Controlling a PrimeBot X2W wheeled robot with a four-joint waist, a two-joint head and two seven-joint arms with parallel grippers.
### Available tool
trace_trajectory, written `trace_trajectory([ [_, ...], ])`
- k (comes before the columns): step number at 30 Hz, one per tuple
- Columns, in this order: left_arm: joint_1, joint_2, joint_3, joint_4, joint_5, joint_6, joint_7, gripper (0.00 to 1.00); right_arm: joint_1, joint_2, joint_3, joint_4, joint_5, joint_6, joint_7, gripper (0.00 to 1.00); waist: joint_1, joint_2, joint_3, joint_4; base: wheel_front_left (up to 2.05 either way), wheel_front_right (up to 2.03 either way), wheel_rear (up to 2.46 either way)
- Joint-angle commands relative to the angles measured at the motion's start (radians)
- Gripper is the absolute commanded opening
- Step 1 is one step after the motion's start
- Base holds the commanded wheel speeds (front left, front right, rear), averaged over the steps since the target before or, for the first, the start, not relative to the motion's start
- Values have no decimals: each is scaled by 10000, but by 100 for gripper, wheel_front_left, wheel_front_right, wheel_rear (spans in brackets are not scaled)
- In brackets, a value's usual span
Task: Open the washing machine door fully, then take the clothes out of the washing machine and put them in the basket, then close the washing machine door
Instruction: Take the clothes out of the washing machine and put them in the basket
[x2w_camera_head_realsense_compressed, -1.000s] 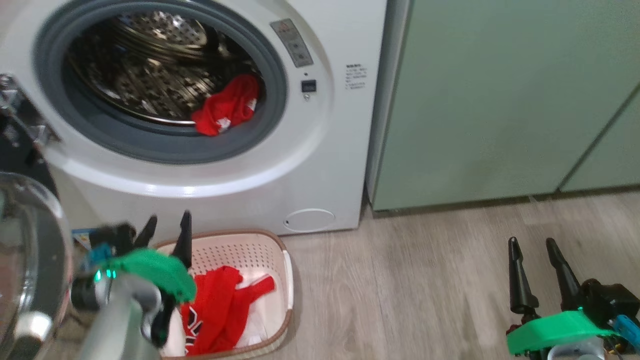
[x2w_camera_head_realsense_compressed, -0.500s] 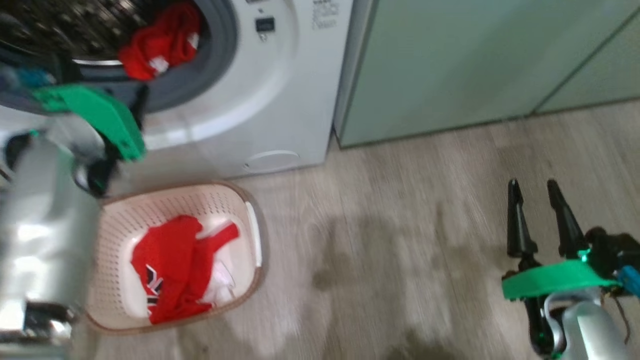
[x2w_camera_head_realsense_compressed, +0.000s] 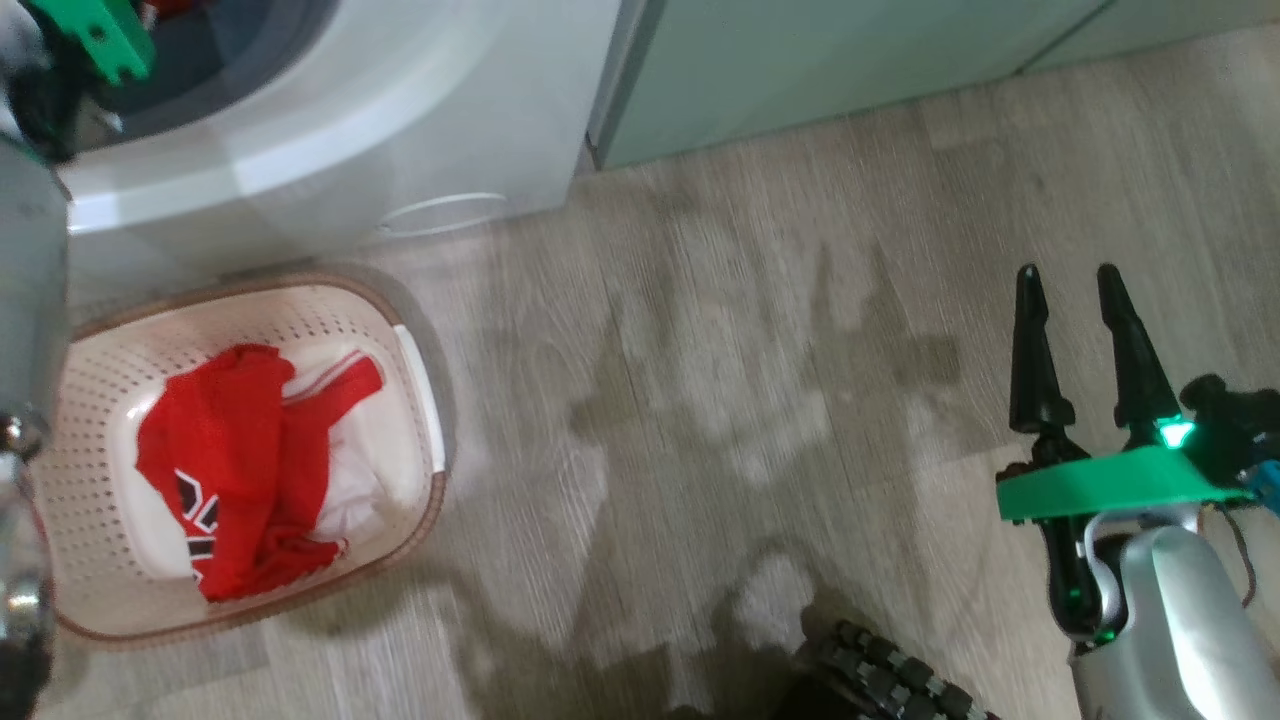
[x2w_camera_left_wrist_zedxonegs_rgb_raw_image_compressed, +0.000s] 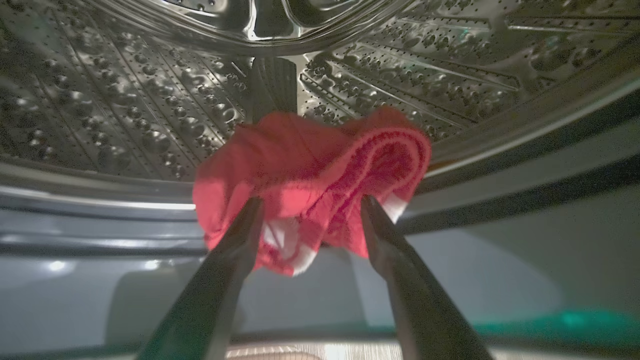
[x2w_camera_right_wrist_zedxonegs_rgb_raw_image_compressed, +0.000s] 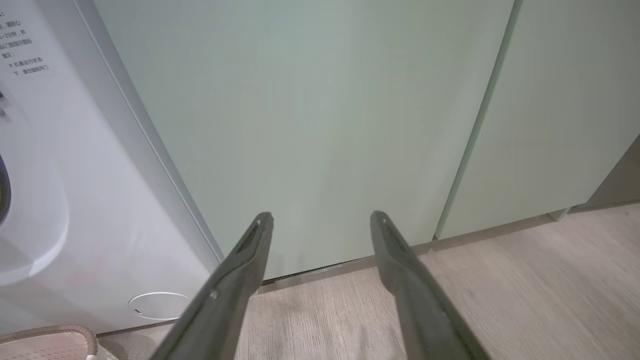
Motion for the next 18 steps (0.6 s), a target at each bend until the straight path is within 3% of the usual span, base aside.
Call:
trace_trajectory([
  [1,-622,516,28,-126,114,77,-77,100,-131,-1,236,-360,91,-7,-63,100,0,0,391,-200,0,0,0],
  [14,-1804,589,-721,1481,651,359,395,100,-485,2,441,-452,362,-7,-63,100,0,0,1239,-370,0,0,0],
  [15,-1810,578,-745,1524,653,346,361,75,-498,2,434,-447,370,-7,-63,100,0,0,1254,-368,0,0,0],
  [17,-1772,593,-882,1597,761,369,237,8,-514,2,413,-424,374,-7,-63,100,0,0,1237,-355,0,0,0],
  [18,-1720,587,-932,1638,789,355,195,0,-508,2,398,-406,368,-7,-63,100,0,0,1197,-340,0,0,0],
])
